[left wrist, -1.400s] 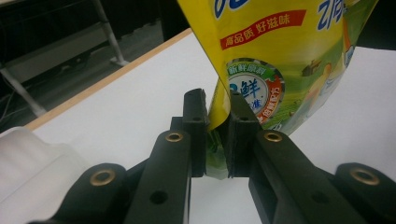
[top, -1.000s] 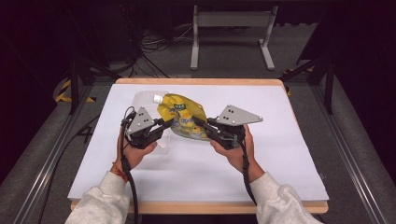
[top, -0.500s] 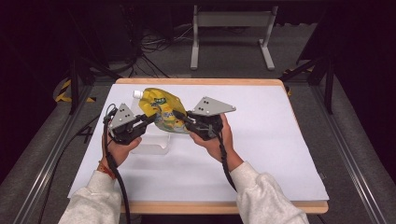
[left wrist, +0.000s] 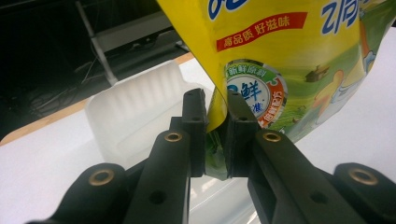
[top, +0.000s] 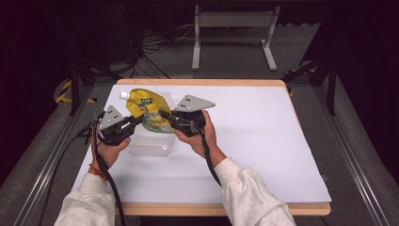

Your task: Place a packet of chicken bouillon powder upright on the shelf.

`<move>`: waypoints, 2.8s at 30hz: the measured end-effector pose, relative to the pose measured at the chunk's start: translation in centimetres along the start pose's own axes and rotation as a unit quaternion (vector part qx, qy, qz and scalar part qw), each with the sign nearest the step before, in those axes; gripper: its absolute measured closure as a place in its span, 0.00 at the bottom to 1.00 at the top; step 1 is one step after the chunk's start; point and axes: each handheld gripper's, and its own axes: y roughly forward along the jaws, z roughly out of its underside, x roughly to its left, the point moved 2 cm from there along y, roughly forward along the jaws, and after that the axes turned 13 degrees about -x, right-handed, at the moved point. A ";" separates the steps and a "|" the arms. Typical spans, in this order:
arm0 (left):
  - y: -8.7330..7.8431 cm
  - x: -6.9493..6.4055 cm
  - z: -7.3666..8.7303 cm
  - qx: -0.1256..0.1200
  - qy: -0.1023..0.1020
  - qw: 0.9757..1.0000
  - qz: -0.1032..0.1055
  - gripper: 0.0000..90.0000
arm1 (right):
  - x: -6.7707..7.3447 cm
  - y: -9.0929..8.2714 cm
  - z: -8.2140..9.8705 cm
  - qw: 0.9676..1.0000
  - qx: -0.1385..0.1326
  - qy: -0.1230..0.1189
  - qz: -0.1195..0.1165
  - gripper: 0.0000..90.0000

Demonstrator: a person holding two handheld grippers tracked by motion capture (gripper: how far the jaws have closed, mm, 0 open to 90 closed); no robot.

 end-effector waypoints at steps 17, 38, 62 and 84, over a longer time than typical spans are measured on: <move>-1.4 1.7 1.1 0.012 0.000 1.000 -0.028 0.89 | 0.9 2.6 1.2 1.000 0.014 0.003 -0.010 0.99; -1.2 2.2 2.8 0.030 -0.015 0.999 -0.030 0.89 | 0.8 3.9 3.5 1.000 0.007 0.021 -0.016 0.98; -1.1 1.4 4.3 0.058 -0.012 0.998 -0.030 0.89 | 0.5 3.9 6.3 0.998 0.049 0.035 -0.010 0.96; -1.2 1.2 4.4 0.049 -0.023 0.998 -0.034 0.85 | 0.7 3.6 6.2 0.997 0.071 0.014 -0.013 0.94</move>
